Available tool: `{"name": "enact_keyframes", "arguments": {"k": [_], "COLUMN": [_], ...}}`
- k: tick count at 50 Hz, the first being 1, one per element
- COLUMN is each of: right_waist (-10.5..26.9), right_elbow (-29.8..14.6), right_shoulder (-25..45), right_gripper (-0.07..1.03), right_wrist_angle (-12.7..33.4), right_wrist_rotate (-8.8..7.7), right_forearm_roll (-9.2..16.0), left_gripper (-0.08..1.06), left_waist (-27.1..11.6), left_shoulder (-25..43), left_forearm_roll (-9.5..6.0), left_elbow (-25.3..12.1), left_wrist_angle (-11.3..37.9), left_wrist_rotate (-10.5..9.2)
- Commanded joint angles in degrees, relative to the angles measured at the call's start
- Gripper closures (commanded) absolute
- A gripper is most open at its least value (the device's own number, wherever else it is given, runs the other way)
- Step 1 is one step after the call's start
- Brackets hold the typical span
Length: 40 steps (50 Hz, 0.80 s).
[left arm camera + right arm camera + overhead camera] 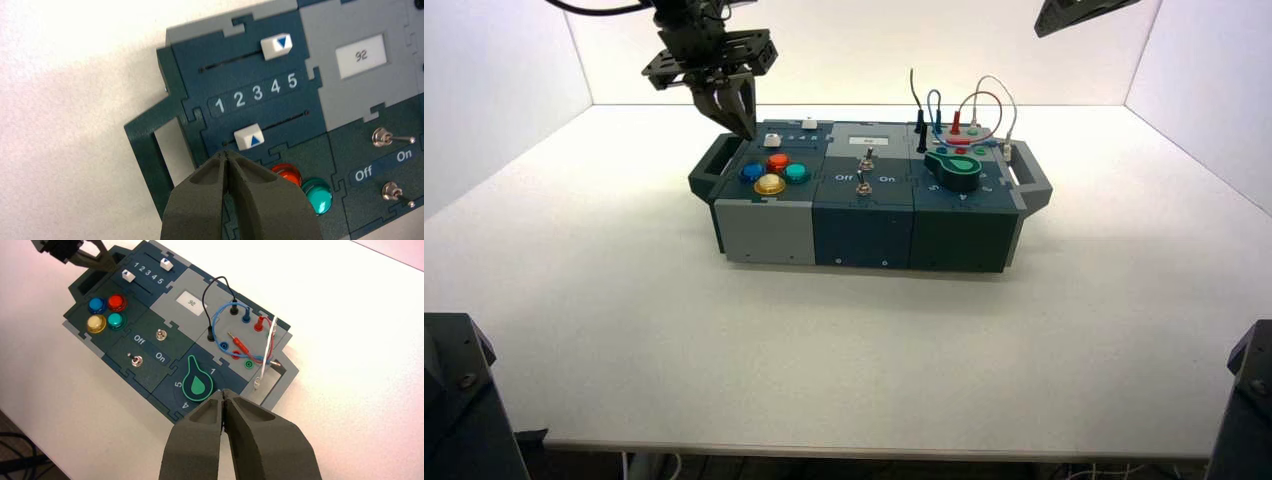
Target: Move the bottom slider to position 2.
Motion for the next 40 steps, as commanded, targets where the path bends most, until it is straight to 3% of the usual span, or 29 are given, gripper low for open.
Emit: {"name": "enact_keyframes", "arguments": {"k": [1, 40], "right_waist": [0.09, 0.00], "right_elbow": [-0.88, -0.79], "right_shoulder": [-0.62, -0.88], "right_gripper": [0.98, 0.98], "right_wrist_angle": [-0.35, -0.44], "right_wrist_rotate": [-0.35, -0.26], "right_forearm_roll": [0.09, 0.09], "left_gripper": [1.01, 1.01], "left_waist": [0.26, -0.88], "left_shoulder": [-0.79, 1.76], "left_forearm_roll": [-0.18, -0.53], "left_elbow": [-1.93, -3.78], "left_wrist_angle": [-0.09, 0.53], "left_wrist_rotate": [-0.18, -0.18]}}
